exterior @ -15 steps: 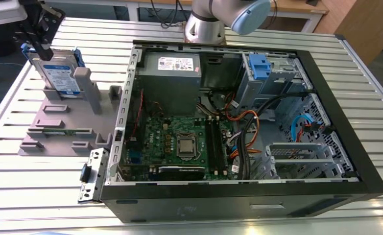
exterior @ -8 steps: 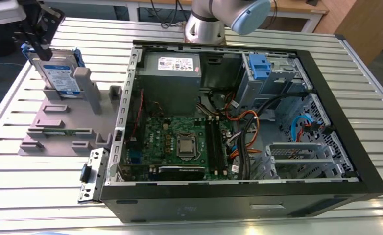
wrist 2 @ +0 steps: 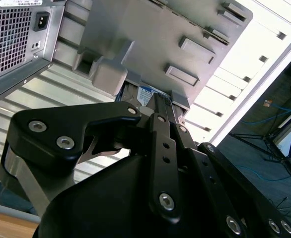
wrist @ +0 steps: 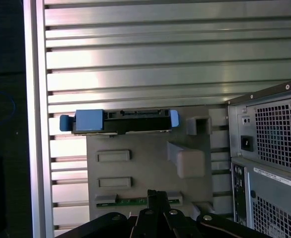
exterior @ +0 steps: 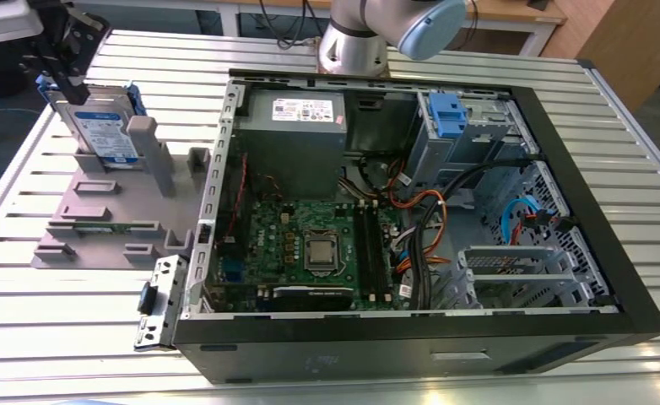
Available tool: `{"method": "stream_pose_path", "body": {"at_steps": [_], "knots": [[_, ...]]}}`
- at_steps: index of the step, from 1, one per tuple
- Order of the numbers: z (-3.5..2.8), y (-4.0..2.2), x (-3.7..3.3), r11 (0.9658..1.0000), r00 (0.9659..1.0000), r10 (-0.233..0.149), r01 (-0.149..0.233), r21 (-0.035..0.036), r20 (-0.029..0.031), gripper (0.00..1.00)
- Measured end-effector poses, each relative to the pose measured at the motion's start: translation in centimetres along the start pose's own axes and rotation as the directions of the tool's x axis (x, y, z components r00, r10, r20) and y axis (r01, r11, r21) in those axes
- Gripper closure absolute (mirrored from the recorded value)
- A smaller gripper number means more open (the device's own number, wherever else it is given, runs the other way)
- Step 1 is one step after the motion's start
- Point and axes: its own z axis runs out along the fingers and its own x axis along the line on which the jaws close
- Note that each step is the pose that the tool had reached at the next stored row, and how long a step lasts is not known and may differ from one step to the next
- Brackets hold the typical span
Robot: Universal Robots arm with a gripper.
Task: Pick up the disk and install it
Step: 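Reach for the disk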
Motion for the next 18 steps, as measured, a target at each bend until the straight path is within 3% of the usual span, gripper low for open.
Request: {"method": "stream_pose_path", "body": {"at_steps": [18], "knots": [[0.06,-0.03,0.33,1.0,1.0,0.0,0.0,0.0,0.0,0.89]]}}
